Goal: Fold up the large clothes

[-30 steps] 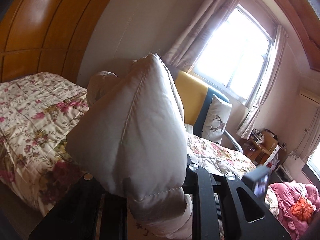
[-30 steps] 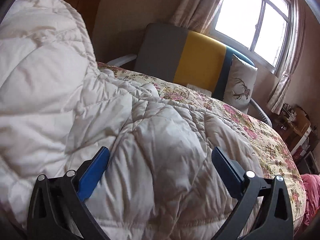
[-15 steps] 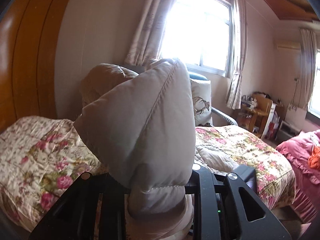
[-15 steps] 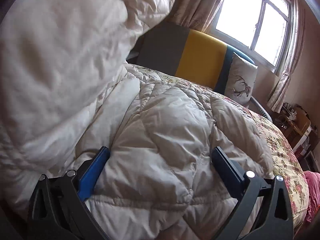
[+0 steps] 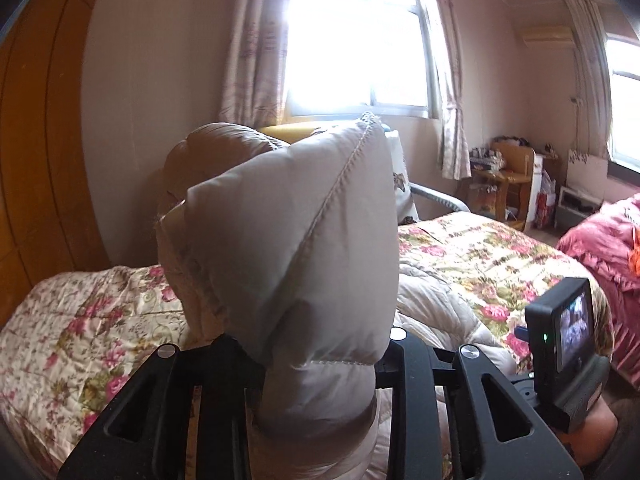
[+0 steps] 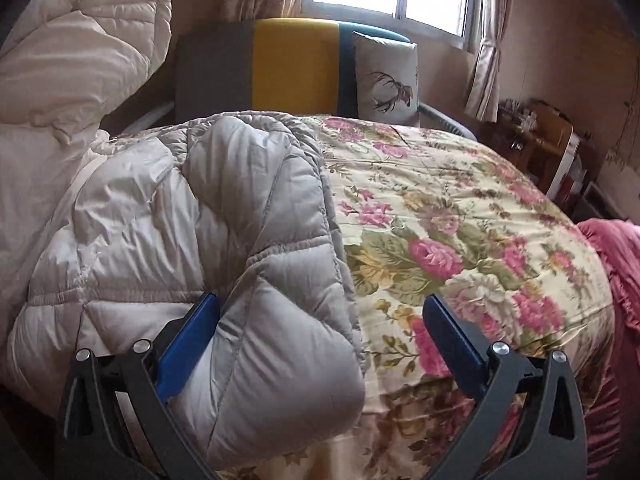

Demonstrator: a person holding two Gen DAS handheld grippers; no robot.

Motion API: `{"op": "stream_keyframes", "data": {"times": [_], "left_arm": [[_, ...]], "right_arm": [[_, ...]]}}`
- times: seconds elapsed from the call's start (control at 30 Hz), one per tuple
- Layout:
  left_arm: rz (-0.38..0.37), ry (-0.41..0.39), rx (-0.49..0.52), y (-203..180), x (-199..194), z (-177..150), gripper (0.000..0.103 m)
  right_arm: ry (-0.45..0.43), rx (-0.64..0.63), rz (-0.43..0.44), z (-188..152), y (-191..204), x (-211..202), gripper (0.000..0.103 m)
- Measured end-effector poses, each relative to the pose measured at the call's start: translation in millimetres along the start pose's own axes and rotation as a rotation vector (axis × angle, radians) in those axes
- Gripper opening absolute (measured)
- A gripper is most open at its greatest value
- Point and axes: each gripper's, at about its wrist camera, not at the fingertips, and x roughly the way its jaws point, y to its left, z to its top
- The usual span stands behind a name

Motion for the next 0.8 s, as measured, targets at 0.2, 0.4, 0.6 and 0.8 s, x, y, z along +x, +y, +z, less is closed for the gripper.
{"op": "stream_keyframes", "data": {"times": [0.2,0.4,0.6,0.8], "left_arm": [[-0.022,0.011,0.16,-41,29,-17,0.034],[-0.024,0.02,0.346,-78,54,-48,0.047],[0.006,0.013,0.527,-104,65,-83,0.059],[0.016,0.004,0.567,-102,62,-99,0.063]], "right_arm": [[0.035,0.095,0.082,5,-16,-7,0.101],[0.036,0.351,0.146,38,-70,-34,0.101],[-0.064,0.333,0.297,101,-66,-73,0.101],[0.046,0.083,0.44,155,1,-59,0.094]]}}
